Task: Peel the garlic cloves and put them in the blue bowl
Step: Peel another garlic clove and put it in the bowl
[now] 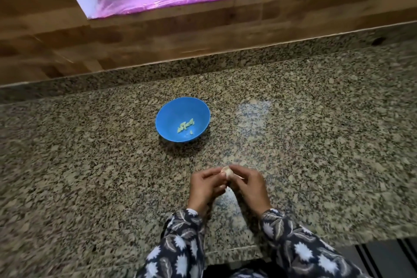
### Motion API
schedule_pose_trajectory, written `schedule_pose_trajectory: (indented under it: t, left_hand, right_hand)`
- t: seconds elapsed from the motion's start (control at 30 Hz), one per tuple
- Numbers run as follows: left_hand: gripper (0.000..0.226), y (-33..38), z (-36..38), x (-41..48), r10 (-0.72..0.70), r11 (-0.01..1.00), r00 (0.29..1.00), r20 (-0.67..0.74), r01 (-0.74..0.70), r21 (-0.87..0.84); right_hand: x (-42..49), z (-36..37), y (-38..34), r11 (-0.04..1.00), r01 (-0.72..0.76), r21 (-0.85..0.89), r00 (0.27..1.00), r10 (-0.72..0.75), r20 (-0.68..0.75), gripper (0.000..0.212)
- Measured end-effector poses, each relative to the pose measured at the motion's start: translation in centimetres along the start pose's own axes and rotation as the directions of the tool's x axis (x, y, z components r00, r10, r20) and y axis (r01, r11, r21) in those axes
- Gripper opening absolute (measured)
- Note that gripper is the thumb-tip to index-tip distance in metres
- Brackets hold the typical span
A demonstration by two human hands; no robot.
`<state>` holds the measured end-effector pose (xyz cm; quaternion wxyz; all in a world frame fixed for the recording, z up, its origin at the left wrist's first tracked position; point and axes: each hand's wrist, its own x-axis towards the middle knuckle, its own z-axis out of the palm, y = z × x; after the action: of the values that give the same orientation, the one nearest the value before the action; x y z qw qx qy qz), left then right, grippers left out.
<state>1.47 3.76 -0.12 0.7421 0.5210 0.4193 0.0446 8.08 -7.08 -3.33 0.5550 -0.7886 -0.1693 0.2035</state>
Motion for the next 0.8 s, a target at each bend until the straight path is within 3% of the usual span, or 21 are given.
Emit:
schedule_pose_trajectory:
  t: [0.17,0.3,0.4,0.5,0.7,0.8]
  left_hand:
    - [0.015,-0.2,-1.2,-0.2,-0.001,1.0,0.999,0.046,0.002,-0.016]
    - [0.023,0.1,-1.2,-0.2,0.125,0.984,0.987,0.105,-0.137,0.116]
    - [0.025,0.1,-1.1,-0.4,0.148,0.987,0.975,0.167,-0.156,0.04]
    - [0.024,0.2,-1.3,-0.5,0.161,0.986,0.972,0.172,-0.167,0.017]
    - [0.017,0.5,-1.3,-0.7,0.303,0.915,0.937,0.172,-0.337,0.221]
    - [0.015,0.4,-0.8,-1.1,0.441,0.796,0.886,0.147,-0.461,0.391]
  right_hand:
    - [0.1,-0.8,-0.5,0.922,-0.223,0.317,0.973,0.193,0.124,0.021]
    - [-0.3,-1.0,-1.4,0.884,-0.282,0.373,0.95,0.203,0.238,0.03]
    - [-0.8,-0.9,-1.4,0.736,-0.369,0.567,0.926,0.239,0.293,0.031]
    - [-0.9,-1.2,-1.7,0.629,-0.433,0.646,0.899,0.248,0.361,0.036]
    - [-1.0,-1.0,-2.2,0.559,-0.471,0.683,0.881,0.257,0.397,0.024]
    - [-0.9,-0.8,-2.3,0.512,-0.482,0.711,0.876,0.264,0.404,0.026]
